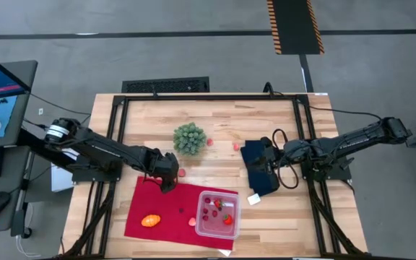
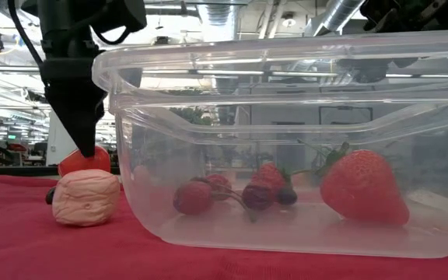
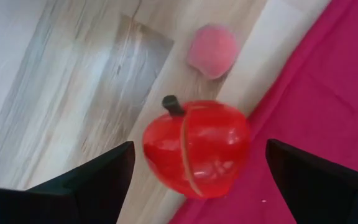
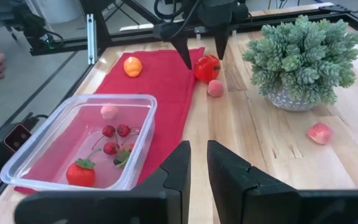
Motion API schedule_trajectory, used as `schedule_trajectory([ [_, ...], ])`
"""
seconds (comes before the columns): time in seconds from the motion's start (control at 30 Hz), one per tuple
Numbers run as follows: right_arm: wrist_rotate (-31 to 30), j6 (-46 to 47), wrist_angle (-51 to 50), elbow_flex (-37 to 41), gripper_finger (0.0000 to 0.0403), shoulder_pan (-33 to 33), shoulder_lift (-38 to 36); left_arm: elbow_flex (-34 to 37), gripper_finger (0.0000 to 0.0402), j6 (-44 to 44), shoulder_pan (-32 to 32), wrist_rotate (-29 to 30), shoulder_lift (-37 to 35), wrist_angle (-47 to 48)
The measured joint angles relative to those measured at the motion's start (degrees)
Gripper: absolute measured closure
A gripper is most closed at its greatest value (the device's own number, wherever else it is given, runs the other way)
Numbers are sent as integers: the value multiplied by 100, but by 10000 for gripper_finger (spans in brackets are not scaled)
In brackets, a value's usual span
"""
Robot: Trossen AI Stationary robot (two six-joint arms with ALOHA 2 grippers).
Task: Pick and placing Produce into tupperware
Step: Put the apple into the transparent bin
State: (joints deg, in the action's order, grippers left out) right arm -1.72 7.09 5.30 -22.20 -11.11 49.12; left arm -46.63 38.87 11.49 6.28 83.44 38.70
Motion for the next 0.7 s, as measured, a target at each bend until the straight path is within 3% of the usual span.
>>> schedule_trajectory([
  [0.43,0,0,-54,-1,326,-1,-2,2,48,60,-82,-16,323,-127],
  [0.7,0,0,-60,-1,326,-1,-2,2,48,-19,-309,-363,391,-226],
])
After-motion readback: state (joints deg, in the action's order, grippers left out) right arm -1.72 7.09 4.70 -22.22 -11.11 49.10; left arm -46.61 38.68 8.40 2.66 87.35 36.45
